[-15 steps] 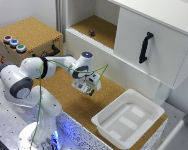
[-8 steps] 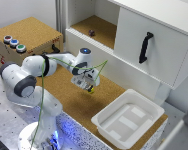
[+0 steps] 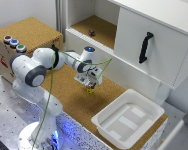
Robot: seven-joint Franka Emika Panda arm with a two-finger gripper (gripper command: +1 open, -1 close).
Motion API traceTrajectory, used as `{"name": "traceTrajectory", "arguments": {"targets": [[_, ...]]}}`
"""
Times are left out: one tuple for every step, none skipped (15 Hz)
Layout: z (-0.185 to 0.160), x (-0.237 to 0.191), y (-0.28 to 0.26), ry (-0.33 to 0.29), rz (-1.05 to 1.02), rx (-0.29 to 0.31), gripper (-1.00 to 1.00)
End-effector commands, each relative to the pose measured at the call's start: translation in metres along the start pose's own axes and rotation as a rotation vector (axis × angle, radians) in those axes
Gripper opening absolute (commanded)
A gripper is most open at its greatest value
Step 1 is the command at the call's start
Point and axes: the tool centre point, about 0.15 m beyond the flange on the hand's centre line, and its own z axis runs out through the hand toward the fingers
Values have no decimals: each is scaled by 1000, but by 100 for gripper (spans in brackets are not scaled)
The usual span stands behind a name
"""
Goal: Stack the pink block on top of the yellow block
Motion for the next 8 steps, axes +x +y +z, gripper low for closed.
{"name": "traceTrajectory", "arguments": {"targets": [[2, 17, 4, -73, 26, -10, 100], [-3, 14, 5, -63, 33, -6, 100], [-9, 11, 7, -47, 46, 6, 100], [-20, 6, 8, -28, 52, 12, 100], [-30, 3, 8, -14, 52, 13, 100], [-39, -1, 8, -4, 48, 14, 100], [-50, -5, 9, -1, 47, 16, 100], [-61, -9, 10, 9, 40, 15, 100]]}}
